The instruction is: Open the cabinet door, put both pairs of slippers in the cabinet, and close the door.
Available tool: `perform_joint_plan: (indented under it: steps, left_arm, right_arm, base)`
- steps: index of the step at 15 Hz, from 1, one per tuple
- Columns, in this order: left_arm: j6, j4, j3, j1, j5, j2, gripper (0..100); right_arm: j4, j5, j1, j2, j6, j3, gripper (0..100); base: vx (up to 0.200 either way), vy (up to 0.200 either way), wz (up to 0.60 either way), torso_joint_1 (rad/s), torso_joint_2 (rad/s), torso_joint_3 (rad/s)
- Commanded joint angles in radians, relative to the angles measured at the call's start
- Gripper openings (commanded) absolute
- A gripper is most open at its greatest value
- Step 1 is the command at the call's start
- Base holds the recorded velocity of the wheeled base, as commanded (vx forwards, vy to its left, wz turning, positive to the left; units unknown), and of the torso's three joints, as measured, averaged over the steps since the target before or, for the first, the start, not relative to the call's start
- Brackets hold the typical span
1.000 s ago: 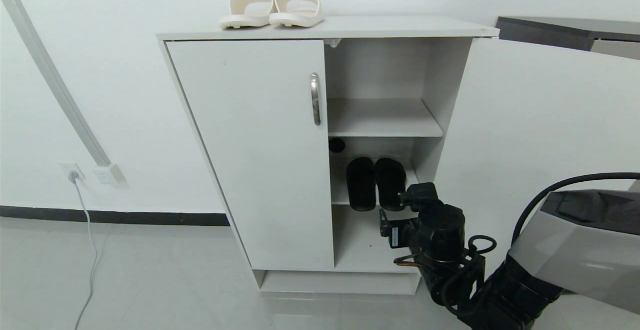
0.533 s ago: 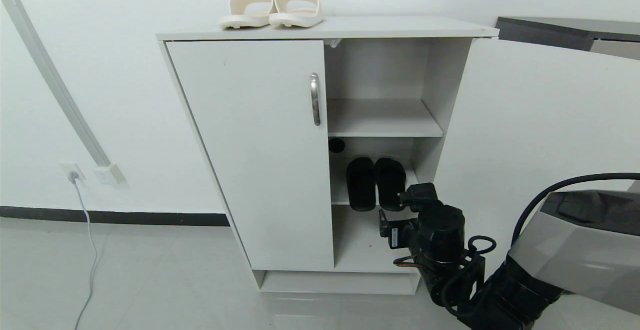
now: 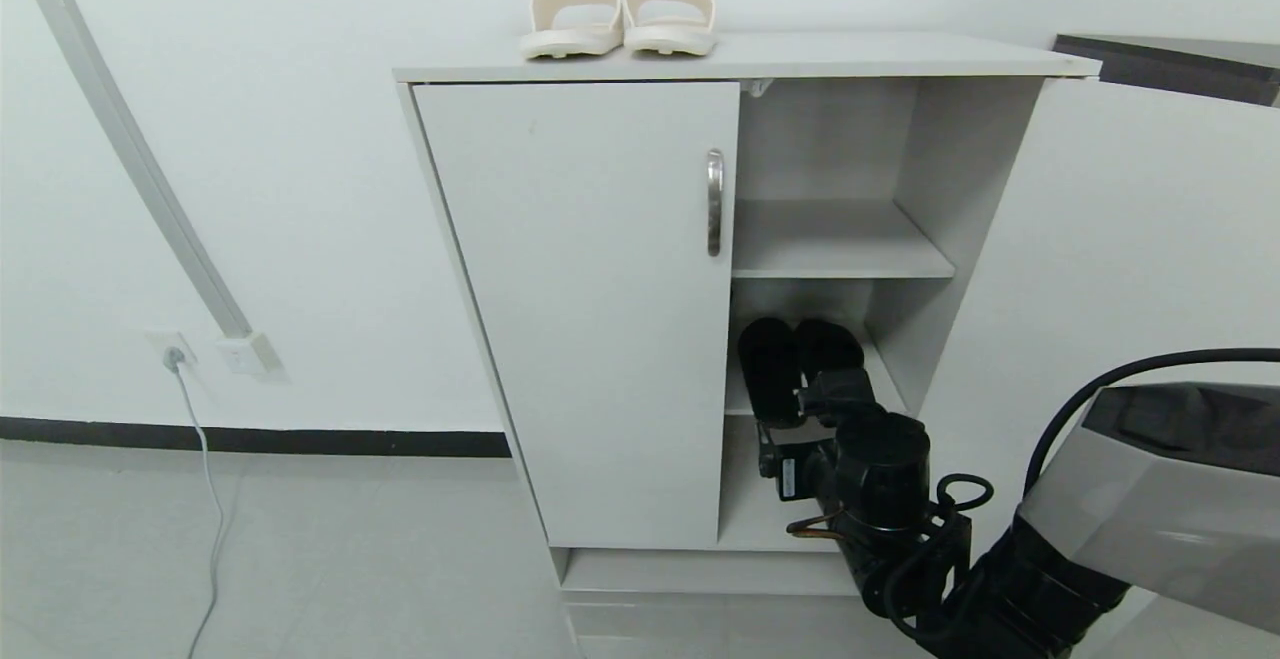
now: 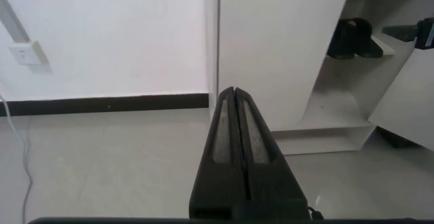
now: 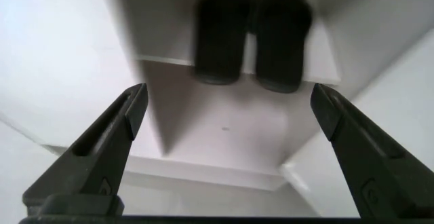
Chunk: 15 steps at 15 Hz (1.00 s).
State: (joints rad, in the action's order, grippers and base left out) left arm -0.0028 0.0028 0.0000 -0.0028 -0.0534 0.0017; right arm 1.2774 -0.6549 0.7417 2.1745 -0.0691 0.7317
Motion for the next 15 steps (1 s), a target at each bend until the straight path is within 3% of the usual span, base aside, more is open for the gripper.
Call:
perform_joint_plan:
  steps: [1, 9, 15]
  left_arm:
    - [0.0, 0.0, 0.0, 0.0, 0.001, 0.001, 0]
    - [0.0, 0.0, 0.0, 0.0, 0.003, 0.001, 0]
    - [0.0, 0.0, 0.0, 0.0, 0.003, 0.001, 0]
  right_arm:
    - [0.0, 0.0, -0.001, 0.002, 0.0, -0.003, 100]
    - [0.002, 0.0, 0.007, 0.001, 0.0, -0.008, 100]
    - [0.1, 0.012, 0.004, 0.007, 0.048, -0.032, 100]
  base:
    - [0.0, 0.2, 0.0, 0.007, 0.0, 0.002]
    - [0.0, 0.2, 0.0, 0.004, 0.0, 0.004]
    - [0.0, 0.0, 0.0, 0.0, 0.0, 0.0]
